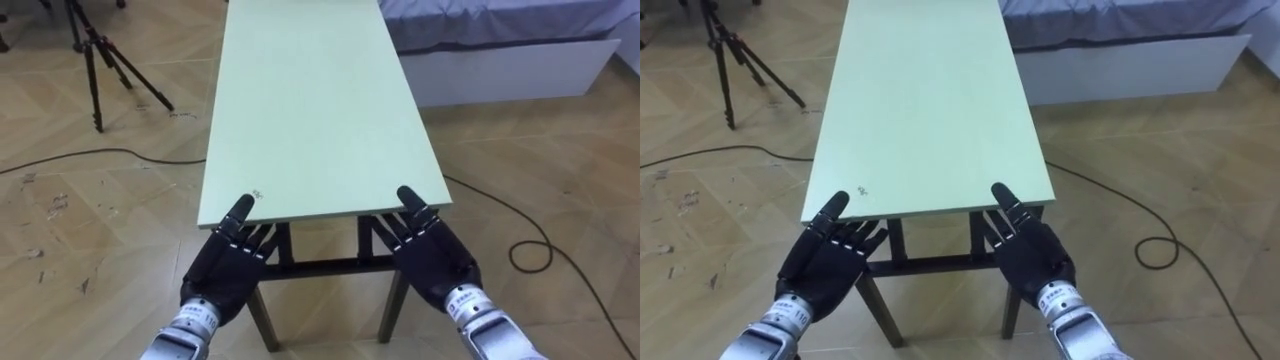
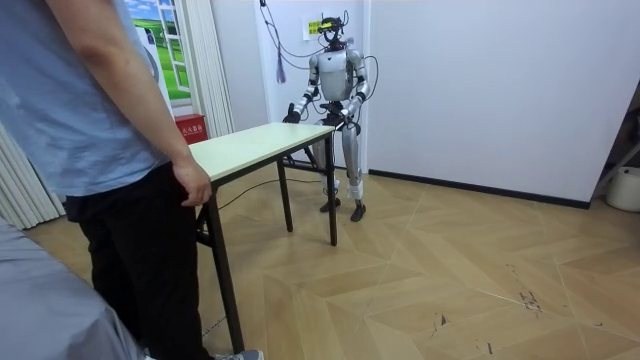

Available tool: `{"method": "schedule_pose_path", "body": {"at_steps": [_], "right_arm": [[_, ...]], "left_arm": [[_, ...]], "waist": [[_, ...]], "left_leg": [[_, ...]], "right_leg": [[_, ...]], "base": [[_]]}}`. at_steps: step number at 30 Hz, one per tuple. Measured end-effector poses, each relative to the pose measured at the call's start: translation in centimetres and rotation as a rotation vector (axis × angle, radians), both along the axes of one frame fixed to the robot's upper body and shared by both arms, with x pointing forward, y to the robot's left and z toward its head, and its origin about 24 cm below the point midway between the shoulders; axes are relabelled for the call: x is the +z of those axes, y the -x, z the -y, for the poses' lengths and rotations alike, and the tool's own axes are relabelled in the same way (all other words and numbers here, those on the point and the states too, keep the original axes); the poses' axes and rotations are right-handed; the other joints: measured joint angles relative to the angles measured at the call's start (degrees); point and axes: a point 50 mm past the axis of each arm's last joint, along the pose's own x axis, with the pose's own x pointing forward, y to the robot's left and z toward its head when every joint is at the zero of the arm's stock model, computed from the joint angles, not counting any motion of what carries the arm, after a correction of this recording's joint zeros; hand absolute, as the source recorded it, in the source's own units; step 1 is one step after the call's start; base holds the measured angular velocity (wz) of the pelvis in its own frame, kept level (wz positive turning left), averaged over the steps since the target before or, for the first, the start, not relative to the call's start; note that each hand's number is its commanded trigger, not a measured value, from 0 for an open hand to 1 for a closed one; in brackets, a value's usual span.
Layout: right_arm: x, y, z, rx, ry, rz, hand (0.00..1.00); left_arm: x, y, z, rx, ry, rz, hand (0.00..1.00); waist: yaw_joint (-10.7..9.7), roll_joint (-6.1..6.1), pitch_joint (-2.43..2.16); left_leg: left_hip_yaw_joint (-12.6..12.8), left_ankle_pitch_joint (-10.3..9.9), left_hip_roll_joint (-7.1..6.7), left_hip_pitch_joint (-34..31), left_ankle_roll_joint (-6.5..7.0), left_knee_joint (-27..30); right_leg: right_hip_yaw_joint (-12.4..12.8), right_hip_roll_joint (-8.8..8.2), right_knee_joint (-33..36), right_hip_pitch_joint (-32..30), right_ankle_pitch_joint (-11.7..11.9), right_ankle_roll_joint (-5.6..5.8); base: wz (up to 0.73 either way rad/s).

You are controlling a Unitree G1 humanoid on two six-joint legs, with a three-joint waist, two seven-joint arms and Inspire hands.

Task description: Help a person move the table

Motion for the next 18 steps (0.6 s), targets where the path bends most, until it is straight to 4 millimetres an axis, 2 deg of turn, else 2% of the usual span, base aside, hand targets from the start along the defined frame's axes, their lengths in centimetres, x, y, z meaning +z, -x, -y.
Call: {"method": "schedule_pose_path", "body": {"at_steps": [7, 12, 18], "right_arm": [[0.1, -0.2, -0.7, -0.048, -0.104, -0.008, 0.00], [0.2, -0.3, -0.9, -0.083, -0.136, -0.002, 0.00], [0.4, -0.5, -1.3, -0.103, -0.143, -0.017, 0.00]], "left_arm": [[0.1, -0.1, -0.2, 0.025, 0.050, -0.007, 0.00], [0.2, -0.5, 0.4, 0.056, 0.104, -0.030, 0.00], [0.3, -0.8, 0.5, 0.075, 0.135, -0.048, 0.00]], "waist": [[0.0, 0.36, 0.11], [0.0, 1.40, 0.09], [0.0, 1.45, 0.10]], "left_leg": [[0.2, 0.0, 0.02, 0.0, 0.02, 0.0], [0.4, 0.1, 0.04, 0.0, 0.13, 0.0], [0.4, 0.1, 0.02, 0.0, 0.15, 0.1]], "right_leg": [[0.3, 0.04, 0.0, -0.1, 0.1, -0.12], [0.4, 0.07, 0.0, -0.1, 0.3, -0.16], [0.5, 0.09, 0.0, -0.1, 0.3, -0.19]], "base": [[0.00], [0.00], [0.00]]}}
